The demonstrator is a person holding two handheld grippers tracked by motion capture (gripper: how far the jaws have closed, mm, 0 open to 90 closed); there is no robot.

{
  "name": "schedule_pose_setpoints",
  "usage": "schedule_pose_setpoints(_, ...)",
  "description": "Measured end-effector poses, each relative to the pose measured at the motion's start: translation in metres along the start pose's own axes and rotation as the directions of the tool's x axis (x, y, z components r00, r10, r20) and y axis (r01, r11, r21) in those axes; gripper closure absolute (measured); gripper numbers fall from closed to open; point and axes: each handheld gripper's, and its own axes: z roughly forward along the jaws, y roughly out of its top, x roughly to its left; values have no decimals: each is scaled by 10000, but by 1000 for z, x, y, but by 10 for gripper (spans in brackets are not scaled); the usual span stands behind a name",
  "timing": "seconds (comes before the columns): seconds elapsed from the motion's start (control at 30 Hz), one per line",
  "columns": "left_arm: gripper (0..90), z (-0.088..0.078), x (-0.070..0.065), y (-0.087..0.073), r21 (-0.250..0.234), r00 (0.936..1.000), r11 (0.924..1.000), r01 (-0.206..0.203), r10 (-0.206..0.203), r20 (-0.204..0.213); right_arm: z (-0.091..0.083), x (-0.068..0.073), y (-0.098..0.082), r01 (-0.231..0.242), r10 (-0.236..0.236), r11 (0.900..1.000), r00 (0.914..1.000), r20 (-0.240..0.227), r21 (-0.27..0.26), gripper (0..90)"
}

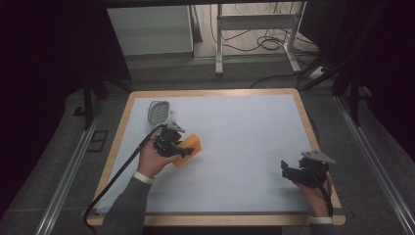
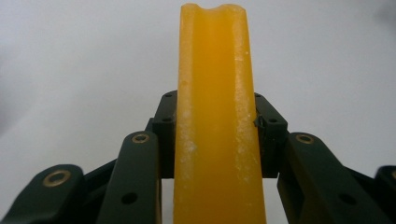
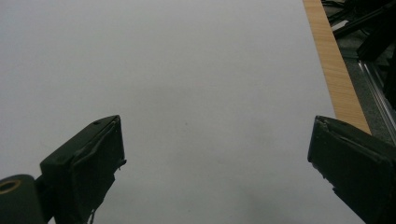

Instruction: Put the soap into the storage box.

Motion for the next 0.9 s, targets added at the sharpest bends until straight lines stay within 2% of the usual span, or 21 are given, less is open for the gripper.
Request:
schedule_pose_setpoints(0.3, 614, -6, 4, 9, -140, 9999, 9999, 34, -36, -135, 0, -1, 0, -21, 21, 10000, 10000, 20, -16, 38)
schedule_pose_setpoints(0.9, 614, -14, 22, 19, -250, 9987, 9995, 177, -188, -476, 0, -2, 0, -32, 32, 10000, 10000, 35, 13, 37)
